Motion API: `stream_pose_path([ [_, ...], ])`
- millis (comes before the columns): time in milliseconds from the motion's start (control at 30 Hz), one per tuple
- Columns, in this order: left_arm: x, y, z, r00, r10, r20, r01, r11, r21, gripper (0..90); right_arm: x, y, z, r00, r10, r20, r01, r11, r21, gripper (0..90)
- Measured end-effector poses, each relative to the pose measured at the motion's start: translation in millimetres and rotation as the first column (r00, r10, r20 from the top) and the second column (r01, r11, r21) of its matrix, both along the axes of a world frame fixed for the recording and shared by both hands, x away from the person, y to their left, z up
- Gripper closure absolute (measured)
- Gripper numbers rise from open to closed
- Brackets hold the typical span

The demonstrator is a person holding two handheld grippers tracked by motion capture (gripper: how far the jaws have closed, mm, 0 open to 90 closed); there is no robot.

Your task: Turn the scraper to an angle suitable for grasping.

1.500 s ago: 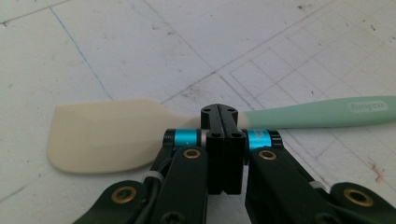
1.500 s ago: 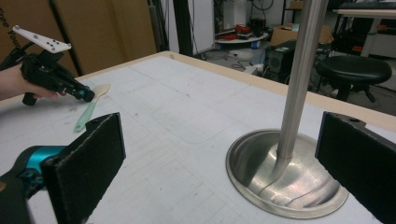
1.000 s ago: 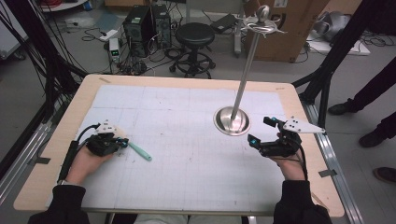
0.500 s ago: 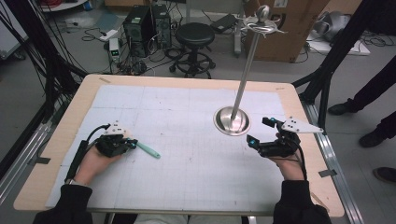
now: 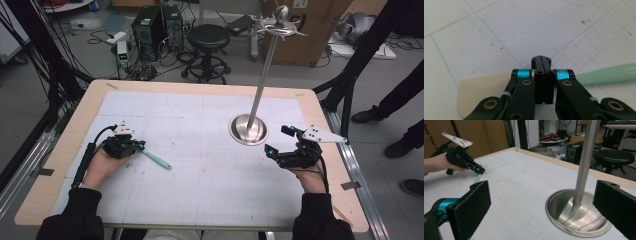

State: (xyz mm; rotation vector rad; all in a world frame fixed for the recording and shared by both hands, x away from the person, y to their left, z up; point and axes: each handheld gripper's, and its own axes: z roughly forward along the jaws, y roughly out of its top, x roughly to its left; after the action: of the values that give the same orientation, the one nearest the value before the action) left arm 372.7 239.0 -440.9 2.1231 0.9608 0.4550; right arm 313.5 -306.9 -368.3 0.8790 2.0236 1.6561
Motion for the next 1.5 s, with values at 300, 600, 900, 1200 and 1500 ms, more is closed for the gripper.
stream_pose_path([
  [300, -1.5, -2.2, 0.1, 0.9999, -0.012, -0.004, 0.012, 0.9989, 0.045, 90.0, 0.1, 0.4, -0.1, 1.0, 0.001, 0.0, -0.001, 1.0, -0.003, 0.7],
  [600, -10.8, -2.1, 4.9, 0.999, -0.015, -0.042, 0.018, 0.996, 0.087, 90.0, -1.4, -0.1, -0.3, 1.0, 0.001, 0.002, -0.001, 1.0, -0.004, 0.7],
  [900, -32.4, 5.6, 5.6, 0.9984, -0.02, -0.052, 0.024, 0.9957, 0.089, 90.0, -2.8, -0.5, -1.2, 1.0, 0.0, -0.002, 0.0, 1.0, -0.005, 0.7],
  [1200, -55.9, 13.4, 4.3, 0.9993, -0.004, -0.036, 0.006, 0.9978, 0.065, 90.0, -2.8, 2.6, -2.1, 1.0, 0.008, -0.006, -0.008, 0.9999, -0.013, 0.7],
  [1500, -80.7, 1.9, 17.7, 0.9964, -0.076, 0.038, 0.077, 0.9968, -0.023, 90.0, -2.3, 1.1, -1.6, 1.0, 0.008, -0.002, -0.008, 0.9999, -0.007, 0.7],
])
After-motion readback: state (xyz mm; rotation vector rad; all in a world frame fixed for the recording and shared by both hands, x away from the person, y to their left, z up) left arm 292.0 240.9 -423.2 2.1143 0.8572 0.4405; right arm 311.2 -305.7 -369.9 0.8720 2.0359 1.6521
